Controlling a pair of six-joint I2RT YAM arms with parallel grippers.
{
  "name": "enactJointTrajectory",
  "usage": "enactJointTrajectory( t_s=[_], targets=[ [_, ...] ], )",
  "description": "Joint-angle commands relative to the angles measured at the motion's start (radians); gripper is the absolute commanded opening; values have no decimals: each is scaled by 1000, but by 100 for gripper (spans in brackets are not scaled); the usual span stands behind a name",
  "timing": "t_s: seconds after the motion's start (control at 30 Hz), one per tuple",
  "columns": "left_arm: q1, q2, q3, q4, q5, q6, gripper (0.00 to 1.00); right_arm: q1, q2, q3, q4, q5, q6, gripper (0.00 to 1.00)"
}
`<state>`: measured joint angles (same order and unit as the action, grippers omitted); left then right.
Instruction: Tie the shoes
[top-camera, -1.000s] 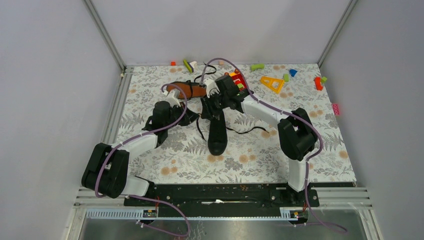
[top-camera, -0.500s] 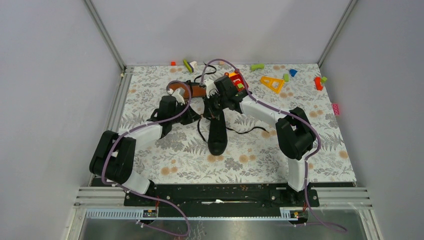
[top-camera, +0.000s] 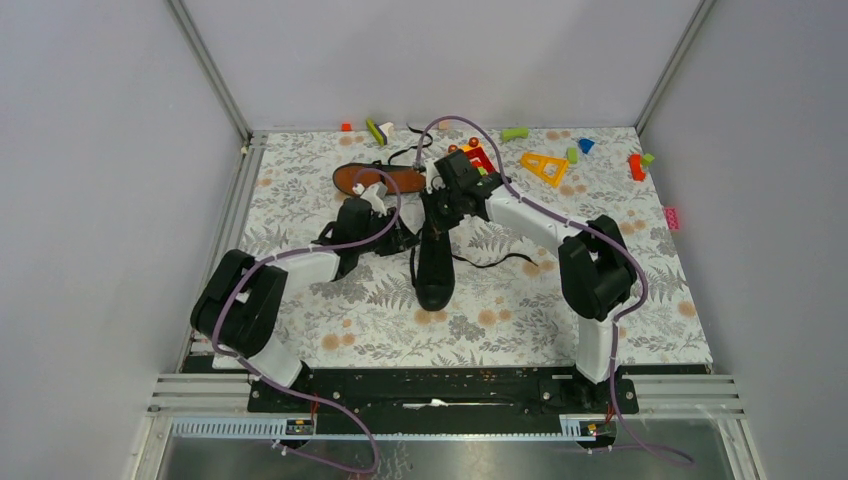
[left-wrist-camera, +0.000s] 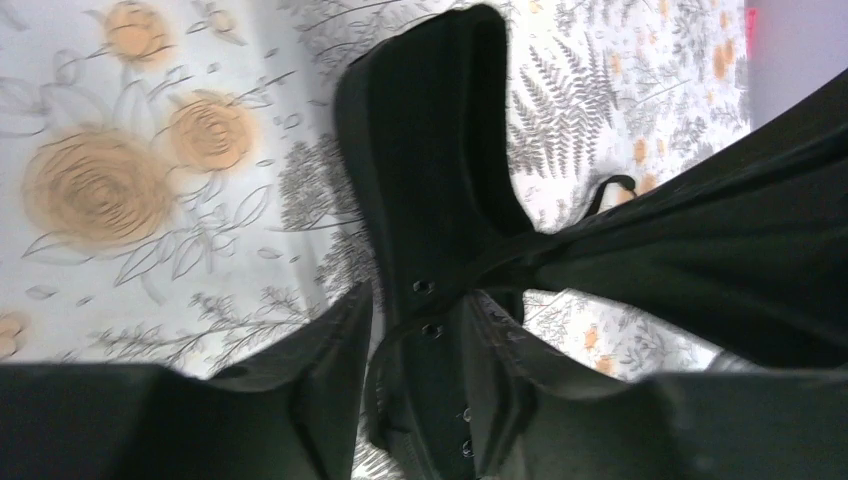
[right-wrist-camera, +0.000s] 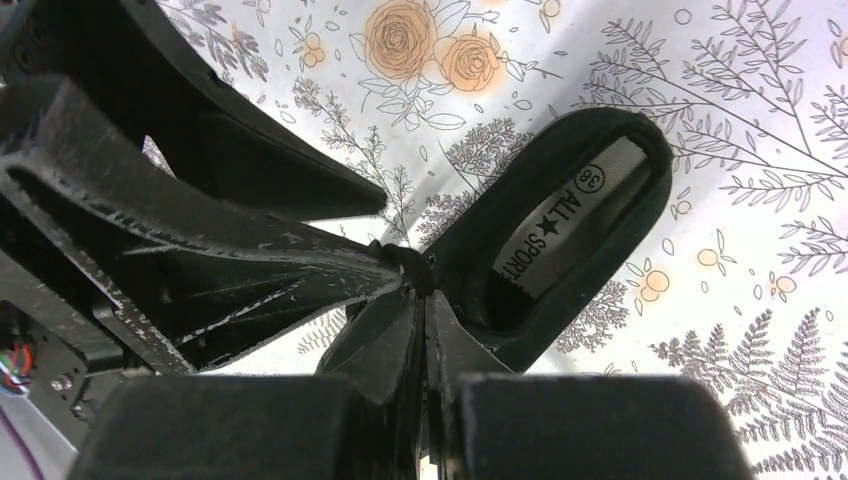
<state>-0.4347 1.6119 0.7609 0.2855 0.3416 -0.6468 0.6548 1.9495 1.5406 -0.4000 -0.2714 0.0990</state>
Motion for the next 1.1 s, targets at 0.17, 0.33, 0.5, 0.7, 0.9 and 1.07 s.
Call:
enactJointTrajectory(
  t_s=[0.17, 0.33, 0.5, 0.7, 0.9, 1.07],
  targets=[
    [3, -200, -166, 207, -129, 102, 98, -26, -39, 111, -98, -51, 110, 0],
    [-12, -260, -214, 302, -110, 232, 99, -27, -14, 152, -126, -95, 132, 0],
    [-62, -270, -240, 428, -133, 400, 99, -28, -8, 169, -135, -124, 158, 0],
    [-138, -222, -225, 507, -163, 578, 95, -29, 17, 214, -187, -135, 163, 0],
    [-174, -176, -214, 565, -209, 639, 93, -31, 25, 209, -189, -148, 168, 0],
    [-206, -129, -167, 543, -273, 633, 80, -32, 31, 209, -189, -155, 174, 0]
  ],
)
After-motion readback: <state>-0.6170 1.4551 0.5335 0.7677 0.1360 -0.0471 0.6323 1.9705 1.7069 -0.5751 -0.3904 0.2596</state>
